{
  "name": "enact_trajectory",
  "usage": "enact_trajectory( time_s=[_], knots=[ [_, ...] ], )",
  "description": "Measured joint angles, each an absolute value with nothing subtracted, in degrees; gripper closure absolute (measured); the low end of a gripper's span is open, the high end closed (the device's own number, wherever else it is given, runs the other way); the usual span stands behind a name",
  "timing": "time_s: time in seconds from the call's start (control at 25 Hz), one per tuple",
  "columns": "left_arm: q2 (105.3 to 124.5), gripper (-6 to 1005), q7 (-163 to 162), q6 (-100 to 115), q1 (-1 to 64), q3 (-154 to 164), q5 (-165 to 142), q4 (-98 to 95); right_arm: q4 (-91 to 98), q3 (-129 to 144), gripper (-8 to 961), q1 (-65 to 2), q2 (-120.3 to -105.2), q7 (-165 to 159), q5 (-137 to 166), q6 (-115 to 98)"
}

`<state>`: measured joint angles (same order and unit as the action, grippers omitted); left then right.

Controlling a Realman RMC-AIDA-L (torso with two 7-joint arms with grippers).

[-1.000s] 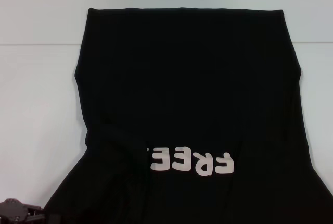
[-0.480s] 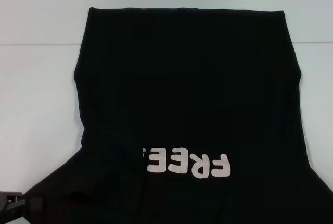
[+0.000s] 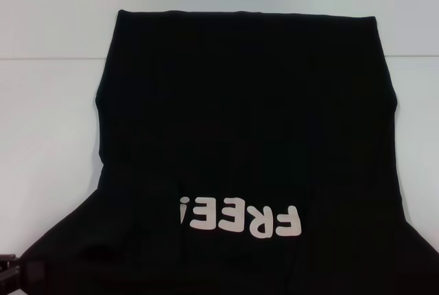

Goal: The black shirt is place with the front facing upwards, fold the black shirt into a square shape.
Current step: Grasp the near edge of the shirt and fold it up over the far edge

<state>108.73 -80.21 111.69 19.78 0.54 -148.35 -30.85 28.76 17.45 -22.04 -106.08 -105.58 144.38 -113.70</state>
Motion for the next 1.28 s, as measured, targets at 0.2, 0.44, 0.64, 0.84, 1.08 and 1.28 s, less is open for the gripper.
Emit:
enact_trajectory(
  time_s=[0.2, 0.44, 0.64, 0.84, 1.08, 1.28],
  knots=[
    [108.75, 956, -78.35, 112.59, 19.28, 0.28, -148.26, -30.84, 28.84, 17.06, 902, -22.74, -106.49, -105.17, 144.0, -113.49],
    [108.87, 952, -74.03, 115.23, 19.16, 0.38, -147.89, -30.19, 28.64, 18.31, 903, -23.06, -106.71, -102.29, 144.35, -113.74],
    [108.54, 949, -73.45, 116.45, 20.33, 0.33, -144.18, -29.81, 27.62, 17.96, 903, -22.74, -106.02, -98.12, 142.43, -114.01],
    [108.24, 945, -73.63, 115.52, 23.77, 0.3, -141.41, -28.75, 27.24, 18.38, 903, -23.24, -105.92, -93.91, 137.07, -114.02],
    [108.28, 941, -73.56, 112.64, 25.31, 0.16, -134.38, -27.42, 26.48, 18.48, 903, -23.74, -105.91, -89.64, 130.19, -114.11],
    [109.35, 938, -73.31, 106.86, 28.01, 0.3, -131.75, -26.7, 26.54, 18.48, 903, -25.41, -105.98, -86.71, 124.05, -113.93]
  ],
)
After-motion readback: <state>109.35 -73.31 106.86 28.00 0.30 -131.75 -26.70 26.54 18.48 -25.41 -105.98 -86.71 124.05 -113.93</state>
